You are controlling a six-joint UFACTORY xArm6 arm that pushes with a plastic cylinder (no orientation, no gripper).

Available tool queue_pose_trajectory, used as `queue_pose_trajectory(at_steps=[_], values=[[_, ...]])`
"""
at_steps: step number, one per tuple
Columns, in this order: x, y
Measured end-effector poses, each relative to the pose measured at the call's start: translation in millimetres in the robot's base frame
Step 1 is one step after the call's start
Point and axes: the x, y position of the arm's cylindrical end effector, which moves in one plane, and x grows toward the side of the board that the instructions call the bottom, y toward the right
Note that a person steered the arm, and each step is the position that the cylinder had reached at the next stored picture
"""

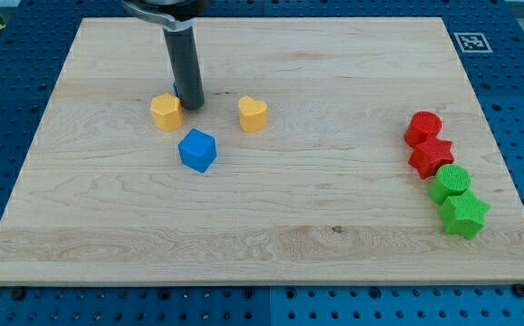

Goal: Push the red star to the bottom right of the yellow heart

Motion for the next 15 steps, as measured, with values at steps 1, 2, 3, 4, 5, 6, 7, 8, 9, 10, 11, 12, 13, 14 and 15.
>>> queue_pose_trajectory(at_steps=[1, 2, 3, 4, 5, 6, 7, 8, 9, 10, 11, 12, 13, 14, 15], values=[[-10, 0], [-7, 4], [4, 57], [5, 122], [5, 184], [10, 267], [19, 349], [46, 418], [97, 431], [105, 394], [112, 390], [112, 366], [111, 327], [100, 299], [98, 270]])
